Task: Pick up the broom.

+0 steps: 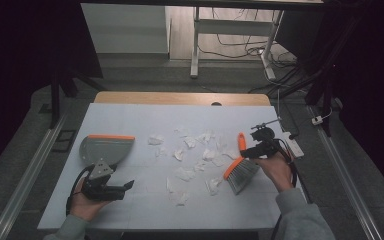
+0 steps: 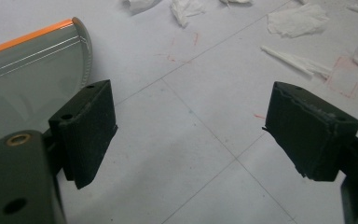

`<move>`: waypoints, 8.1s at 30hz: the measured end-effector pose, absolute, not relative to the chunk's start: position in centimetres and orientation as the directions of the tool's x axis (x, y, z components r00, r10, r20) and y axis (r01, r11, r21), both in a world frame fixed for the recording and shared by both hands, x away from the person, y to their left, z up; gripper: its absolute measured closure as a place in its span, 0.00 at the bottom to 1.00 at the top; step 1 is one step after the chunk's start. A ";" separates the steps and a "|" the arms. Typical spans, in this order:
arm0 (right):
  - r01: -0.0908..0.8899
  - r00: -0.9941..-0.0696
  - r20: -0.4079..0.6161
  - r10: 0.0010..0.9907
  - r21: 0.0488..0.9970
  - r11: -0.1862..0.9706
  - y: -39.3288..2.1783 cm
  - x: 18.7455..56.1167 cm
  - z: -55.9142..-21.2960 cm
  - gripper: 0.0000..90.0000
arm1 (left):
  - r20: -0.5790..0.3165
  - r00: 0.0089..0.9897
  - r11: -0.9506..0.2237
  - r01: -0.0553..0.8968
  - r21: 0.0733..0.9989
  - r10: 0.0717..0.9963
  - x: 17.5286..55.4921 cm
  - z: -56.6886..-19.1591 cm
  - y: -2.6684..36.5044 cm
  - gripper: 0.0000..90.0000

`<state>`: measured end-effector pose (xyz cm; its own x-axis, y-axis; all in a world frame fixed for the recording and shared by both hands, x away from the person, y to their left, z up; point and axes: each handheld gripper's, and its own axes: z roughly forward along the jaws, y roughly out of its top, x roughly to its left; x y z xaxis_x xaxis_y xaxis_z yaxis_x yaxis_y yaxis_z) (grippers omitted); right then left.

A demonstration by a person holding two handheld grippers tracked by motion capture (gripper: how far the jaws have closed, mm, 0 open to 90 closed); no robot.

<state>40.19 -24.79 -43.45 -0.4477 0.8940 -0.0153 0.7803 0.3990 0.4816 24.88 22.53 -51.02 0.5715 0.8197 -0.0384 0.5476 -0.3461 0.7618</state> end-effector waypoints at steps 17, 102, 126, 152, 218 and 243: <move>0.903 -0.324 -0.056 0.944 0.277 0.327 -23.5 45.4 -47.1 0.39 | -0.032 0.573 -0.351 0.544 0.762 0.819 24.9 -51.1 22.6 0.19; 0.673 -0.568 0.468 0.677 0.738 0.054 -29.9 39.6 -43.5 0.79 | 0.020 0.549 -0.370 0.536 0.759 0.836 25.9 -50.6 20.3 0.17; 0.552 -0.654 0.476 0.588 0.832 -0.060 -25.0 37.9 -42.7 0.79 | 0.013 0.633 -0.384 0.452 0.805 0.774 27.5 -47.8 14.5 0.18; 0.552 -0.627 0.510 0.589 0.825 -0.126 -21.0 36.6 -44.6 0.79 | -0.014 0.775 -0.417 0.355 0.836 0.631 28.3 -47.1 6.6 0.21; 0.164 -0.925 -0.072 0.372 0.809 0.565 -17.1 32.2 -39.7 0.48 | 0.049 0.844 -0.681 0.395 0.617 0.534 29.9 -46.2 8.6 0.89; -0.007 -0.976 -0.195 0.093 0.459 0.888 -12.6 31.1 -43.6 0.65 | 0.151 0.924 -0.829 0.233 0.508 0.352 27.7 -46.8 4.7 0.89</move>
<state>31.11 -12.58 -43.60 -0.9764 0.0930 -0.1948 -0.0070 0.8883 0.4592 27.68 4.69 -46.82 0.9236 0.3521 0.1514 0.2329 -0.8293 0.5080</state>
